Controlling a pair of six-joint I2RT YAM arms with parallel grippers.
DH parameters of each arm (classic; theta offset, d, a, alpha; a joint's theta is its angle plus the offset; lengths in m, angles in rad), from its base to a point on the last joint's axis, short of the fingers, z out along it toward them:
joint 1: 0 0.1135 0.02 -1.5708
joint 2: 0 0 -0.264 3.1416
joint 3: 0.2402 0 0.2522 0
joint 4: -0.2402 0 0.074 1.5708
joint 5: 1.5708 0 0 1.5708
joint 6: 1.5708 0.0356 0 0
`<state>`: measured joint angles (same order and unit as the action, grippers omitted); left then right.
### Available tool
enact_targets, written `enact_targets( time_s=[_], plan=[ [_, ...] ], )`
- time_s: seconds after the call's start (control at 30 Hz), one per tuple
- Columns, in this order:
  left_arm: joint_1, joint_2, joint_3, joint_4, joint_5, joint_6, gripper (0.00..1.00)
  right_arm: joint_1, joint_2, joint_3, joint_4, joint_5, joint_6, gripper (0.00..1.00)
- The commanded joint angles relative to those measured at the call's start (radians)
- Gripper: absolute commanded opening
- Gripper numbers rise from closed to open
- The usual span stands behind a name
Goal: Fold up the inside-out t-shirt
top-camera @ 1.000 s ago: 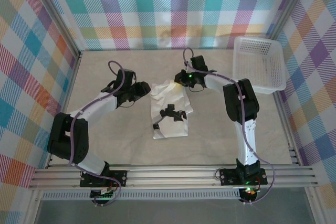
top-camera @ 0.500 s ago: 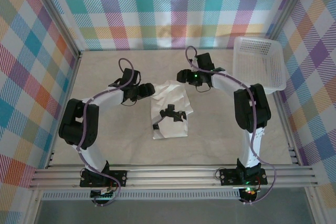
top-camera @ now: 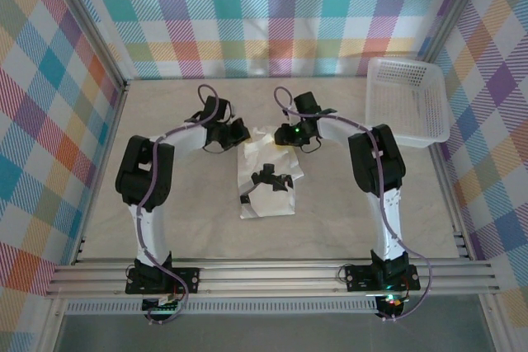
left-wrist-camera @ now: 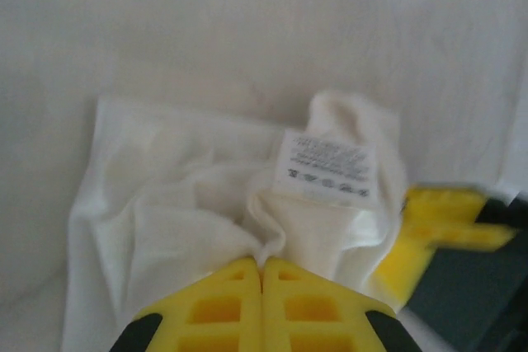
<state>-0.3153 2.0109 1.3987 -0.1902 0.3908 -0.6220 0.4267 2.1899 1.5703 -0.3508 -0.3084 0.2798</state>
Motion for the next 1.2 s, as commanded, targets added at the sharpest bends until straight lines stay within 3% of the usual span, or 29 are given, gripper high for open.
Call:
enact_targets(
  time_s=[0.0,0.1,0.17,0.27,0.4,0.5,0.6,0.83,0.9,1.03,1.1,1.17],
  plan=[
    [0.012,0.051,0.2,-0.242,-0.165,-0.108,0.0,0.0,0.009,0.012,-0.06,0.091,0.023,0.3],
    [0.018,0.161,0.344,-0.352,-0.216,-0.136,0.0,-0.002,-0.008,-0.007,-0.072,0.217,0.067,0.27],
    [0.018,0.227,0.39,-0.343,-0.197,-0.141,0.01,-0.003,-0.01,-0.021,-0.067,0.25,0.098,0.36],
    [0.018,0.284,0.427,-0.332,-0.171,-0.138,0.14,-0.003,0.012,0.032,-0.124,0.206,0.09,0.45],
    [0.032,0.193,0.38,-0.301,-0.194,-0.082,0.39,-0.018,-0.094,0.011,-0.096,0.128,0.106,0.52],
    [0.041,0.099,0.344,-0.296,-0.193,-0.029,0.5,-0.037,-0.178,-0.045,-0.067,0.194,0.154,0.59],
    [0.041,0.009,0.285,-0.28,-0.185,0.008,0.54,-0.055,-0.181,-0.078,-0.054,0.263,0.206,0.68],
    [0.041,-0.105,0.151,-0.229,-0.166,0.002,0.56,-0.06,0.024,0.114,-0.124,0.086,0.168,0.8],
    [0.041,-0.118,0.13,-0.229,-0.173,0.001,0.56,-0.057,0.066,0.153,-0.121,0.052,0.162,0.78],
    [0.041,-0.126,0.101,-0.227,-0.171,-0.022,0.56,-0.04,0.127,0.227,-0.176,0.021,0.17,0.65],
    [0.041,-0.138,0.078,-0.208,-0.17,-0.039,0.56,-0.036,0.13,0.218,-0.171,0.019,0.18,0.56],
    [0.041,-0.154,0.057,-0.196,-0.178,-0.054,0.56,-0.035,0.127,0.2,-0.144,-0.003,0.185,0.4]
  ],
)
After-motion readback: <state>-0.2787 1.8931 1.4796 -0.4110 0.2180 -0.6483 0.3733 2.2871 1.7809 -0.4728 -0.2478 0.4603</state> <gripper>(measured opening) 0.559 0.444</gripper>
